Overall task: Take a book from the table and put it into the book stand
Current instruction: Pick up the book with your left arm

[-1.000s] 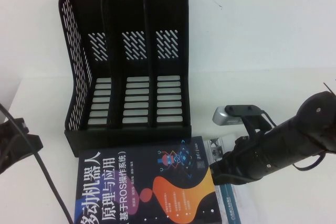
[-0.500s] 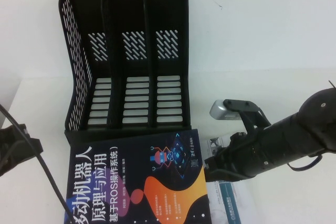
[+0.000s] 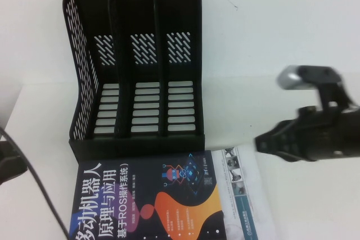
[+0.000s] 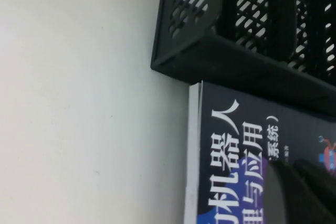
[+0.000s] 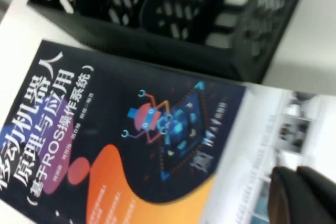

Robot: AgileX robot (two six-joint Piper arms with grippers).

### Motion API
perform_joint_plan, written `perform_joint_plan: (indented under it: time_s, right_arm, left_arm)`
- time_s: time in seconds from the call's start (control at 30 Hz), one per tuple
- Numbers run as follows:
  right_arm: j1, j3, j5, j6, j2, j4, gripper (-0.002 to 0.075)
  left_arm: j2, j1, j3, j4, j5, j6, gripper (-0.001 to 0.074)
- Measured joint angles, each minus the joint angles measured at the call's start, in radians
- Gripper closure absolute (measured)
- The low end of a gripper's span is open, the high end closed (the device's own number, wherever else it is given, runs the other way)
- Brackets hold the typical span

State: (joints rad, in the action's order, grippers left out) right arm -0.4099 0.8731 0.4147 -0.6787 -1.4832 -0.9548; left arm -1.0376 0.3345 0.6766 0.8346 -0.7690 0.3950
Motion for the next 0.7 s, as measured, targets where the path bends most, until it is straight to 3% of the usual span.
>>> perform_joint_plan:
  time_s: [0.23,0.37,0.7]
  right_arm:
    - [0.042,-0.144,0.058,0.000,0.127,0.022,0.0725]
    - [0.042,-0.256,0.071,-0.011,0.151,-0.009,0.0725]
    - [0.042,-0.468,0.030,-0.329,0.155,-0.310,0.0725]
  left_arm:
    - [-0.086,0.113,-0.022,0.194,-0.177,0.206,0.0737]
    - [-0.180,0.136,-0.031,0.255,-0.277,0.313,0.0737]
    - [-0.355,0.138,-0.033,0.294,-0.300,0.438,0.0729]
